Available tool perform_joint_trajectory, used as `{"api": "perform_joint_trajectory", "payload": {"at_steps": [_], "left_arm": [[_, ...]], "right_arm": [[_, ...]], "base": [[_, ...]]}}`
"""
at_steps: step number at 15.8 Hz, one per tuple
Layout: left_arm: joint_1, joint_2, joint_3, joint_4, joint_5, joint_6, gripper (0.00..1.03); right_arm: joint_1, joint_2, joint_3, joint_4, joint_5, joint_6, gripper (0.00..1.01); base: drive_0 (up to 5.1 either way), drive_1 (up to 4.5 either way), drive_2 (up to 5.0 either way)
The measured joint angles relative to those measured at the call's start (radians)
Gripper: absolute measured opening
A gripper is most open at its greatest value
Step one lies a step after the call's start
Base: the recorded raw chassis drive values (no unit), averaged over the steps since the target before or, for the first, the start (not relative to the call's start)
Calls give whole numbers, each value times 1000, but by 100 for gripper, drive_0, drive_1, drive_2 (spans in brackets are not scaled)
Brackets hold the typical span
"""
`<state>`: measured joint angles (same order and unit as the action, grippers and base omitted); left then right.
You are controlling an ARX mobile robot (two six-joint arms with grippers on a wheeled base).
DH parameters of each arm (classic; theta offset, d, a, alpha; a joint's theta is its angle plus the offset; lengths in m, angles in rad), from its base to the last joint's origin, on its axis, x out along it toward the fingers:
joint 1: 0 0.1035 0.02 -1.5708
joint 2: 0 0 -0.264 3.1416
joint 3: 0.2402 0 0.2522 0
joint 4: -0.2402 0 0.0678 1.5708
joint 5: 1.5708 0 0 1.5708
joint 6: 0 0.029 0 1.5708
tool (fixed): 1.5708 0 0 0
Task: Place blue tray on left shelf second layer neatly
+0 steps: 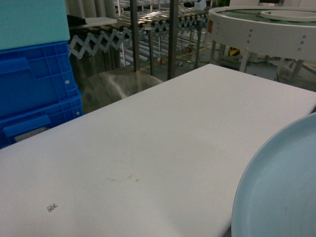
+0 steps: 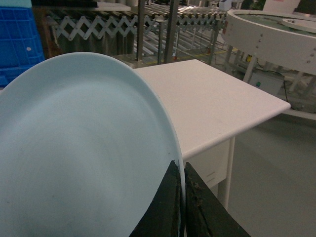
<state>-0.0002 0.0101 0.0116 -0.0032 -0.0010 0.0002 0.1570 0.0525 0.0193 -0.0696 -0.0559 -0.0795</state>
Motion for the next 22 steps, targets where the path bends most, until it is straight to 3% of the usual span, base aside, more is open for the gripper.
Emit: {"api": "perform_joint_trajectory", "payload": {"at_steps": [22], "left_arm": [[0,0,0,0,0,0,98]], "right_arm": [[0,0,0,0,0,0,2]], "base": [[-162,-162,-162]]}}
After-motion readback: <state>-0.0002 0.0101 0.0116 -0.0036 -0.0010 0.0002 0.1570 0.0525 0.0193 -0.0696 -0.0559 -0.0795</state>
